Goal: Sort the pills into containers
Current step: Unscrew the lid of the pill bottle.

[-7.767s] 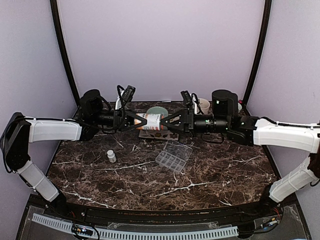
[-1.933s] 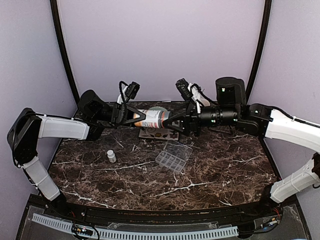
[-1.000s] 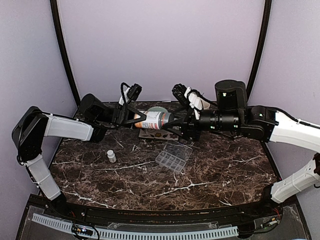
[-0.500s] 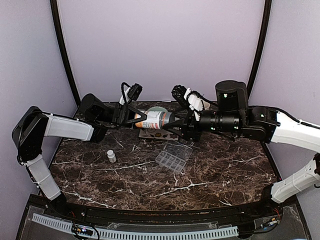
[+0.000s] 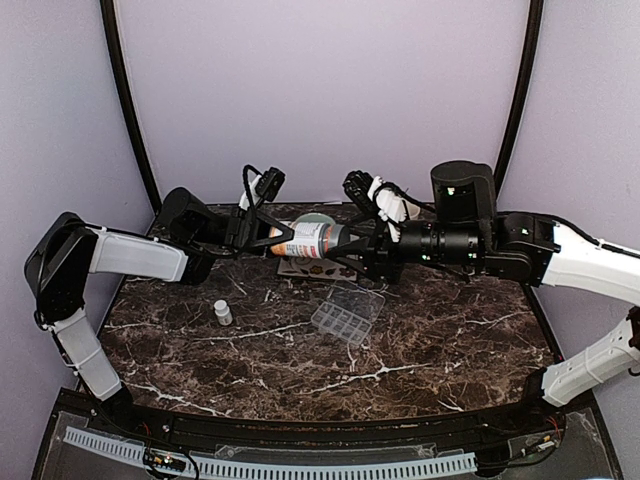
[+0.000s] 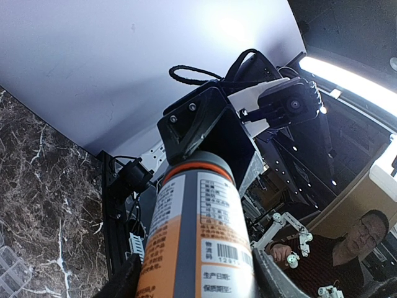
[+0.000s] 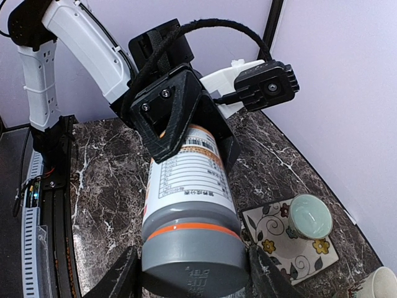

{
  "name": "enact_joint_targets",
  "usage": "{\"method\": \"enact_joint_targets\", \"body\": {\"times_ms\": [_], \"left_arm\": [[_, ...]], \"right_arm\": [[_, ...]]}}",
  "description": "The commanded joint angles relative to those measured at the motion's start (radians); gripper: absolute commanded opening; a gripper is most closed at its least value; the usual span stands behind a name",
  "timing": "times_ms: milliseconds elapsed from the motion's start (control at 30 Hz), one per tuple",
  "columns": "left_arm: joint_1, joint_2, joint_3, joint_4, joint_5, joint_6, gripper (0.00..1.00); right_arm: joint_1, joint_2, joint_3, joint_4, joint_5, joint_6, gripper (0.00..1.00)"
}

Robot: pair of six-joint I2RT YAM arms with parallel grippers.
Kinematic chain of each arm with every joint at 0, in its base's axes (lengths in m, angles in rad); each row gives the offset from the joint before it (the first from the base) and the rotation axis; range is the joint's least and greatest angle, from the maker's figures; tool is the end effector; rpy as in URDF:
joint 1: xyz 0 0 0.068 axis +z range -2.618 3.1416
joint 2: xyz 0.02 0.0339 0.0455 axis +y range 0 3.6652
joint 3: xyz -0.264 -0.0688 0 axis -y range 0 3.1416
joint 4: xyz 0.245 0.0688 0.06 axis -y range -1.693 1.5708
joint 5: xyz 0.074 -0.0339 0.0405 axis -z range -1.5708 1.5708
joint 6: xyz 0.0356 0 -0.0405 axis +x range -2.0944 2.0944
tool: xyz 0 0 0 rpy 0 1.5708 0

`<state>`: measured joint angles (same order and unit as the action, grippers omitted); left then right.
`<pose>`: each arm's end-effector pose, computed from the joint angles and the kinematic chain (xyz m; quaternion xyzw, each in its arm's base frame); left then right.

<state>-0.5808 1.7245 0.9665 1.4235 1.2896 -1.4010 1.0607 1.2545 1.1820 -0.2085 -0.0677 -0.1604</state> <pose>0.2701 -0.2182 0.3013 0.3563 0.5361 -0.7453 0.1739 0.1404 0.2558 0.3761 -0.4746 0.6427 0.2857 0.5292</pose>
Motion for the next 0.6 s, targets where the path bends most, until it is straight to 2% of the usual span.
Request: {"method": "enact_joint_targets", "body": {"times_ms": [0, 233, 567], "left_arm": [[0.015, -0.029, 0.039, 0.123, 0.029, -0.03, 0.12], [0.015, -0.026, 0.045, 0.148, 0.036, -0.057, 0.12], [0.015, -0.022, 0.046, 0.162, 0.042, -0.07, 0.12]], "right_arm": [[-0.015, -0.024, 0.001, -0.084, 0.105, -0.022, 0.17], [0.001, -0.012, 0.0, -0.076, 0.144, -0.047, 0.18], [0.075, -0.038, -0.023, -0.054, 0.323, -0.131, 0.17]]}}
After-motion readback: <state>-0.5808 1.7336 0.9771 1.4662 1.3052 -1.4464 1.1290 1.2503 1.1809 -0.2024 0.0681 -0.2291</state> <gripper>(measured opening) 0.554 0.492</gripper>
